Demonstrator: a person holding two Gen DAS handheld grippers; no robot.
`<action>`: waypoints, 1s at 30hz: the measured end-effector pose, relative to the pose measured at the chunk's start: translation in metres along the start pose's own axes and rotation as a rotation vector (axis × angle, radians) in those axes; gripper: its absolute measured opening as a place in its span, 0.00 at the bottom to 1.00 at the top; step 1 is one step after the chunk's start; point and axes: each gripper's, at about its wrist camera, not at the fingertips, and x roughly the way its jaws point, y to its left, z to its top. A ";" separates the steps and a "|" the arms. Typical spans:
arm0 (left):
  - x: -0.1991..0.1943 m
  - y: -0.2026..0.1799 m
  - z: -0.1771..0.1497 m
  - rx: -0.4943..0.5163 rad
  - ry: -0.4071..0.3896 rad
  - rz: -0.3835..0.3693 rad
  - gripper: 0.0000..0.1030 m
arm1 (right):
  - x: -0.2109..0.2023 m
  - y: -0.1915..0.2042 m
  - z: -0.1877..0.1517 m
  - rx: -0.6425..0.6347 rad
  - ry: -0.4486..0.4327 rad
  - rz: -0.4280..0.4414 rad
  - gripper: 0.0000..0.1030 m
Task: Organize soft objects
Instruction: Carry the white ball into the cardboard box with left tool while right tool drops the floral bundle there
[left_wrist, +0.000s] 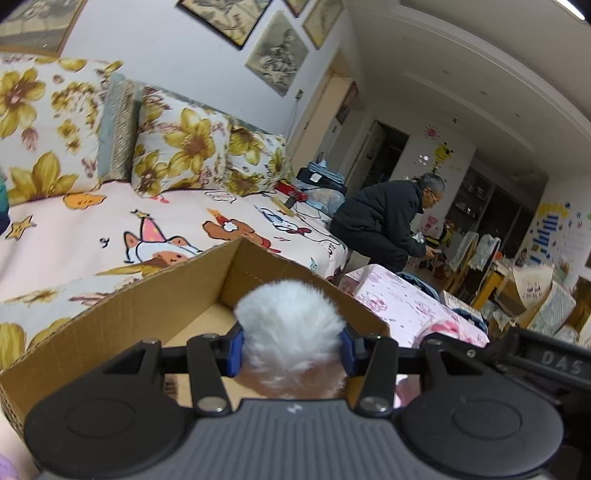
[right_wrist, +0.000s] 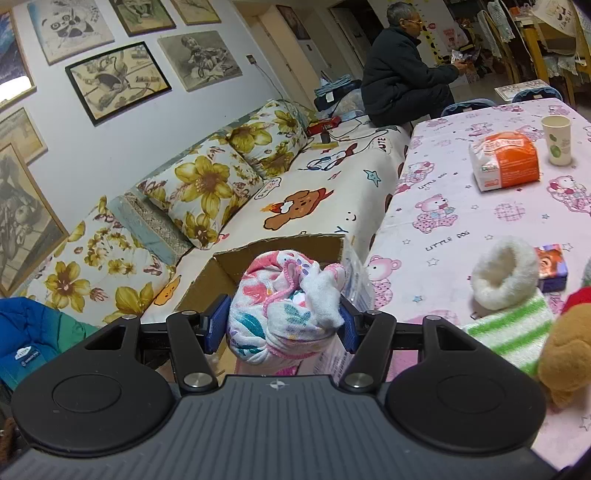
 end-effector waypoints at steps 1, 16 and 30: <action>0.000 0.001 0.000 -0.002 -0.002 0.009 0.46 | 0.001 -0.001 -0.001 -0.003 0.002 0.000 0.72; 0.006 0.007 0.000 0.015 0.027 0.087 0.63 | 0.001 0.003 0.004 -0.048 -0.032 -0.022 0.98; 0.001 -0.006 0.000 0.101 -0.031 0.052 0.76 | -0.061 -0.020 -0.009 -0.053 -0.159 -0.148 0.98</action>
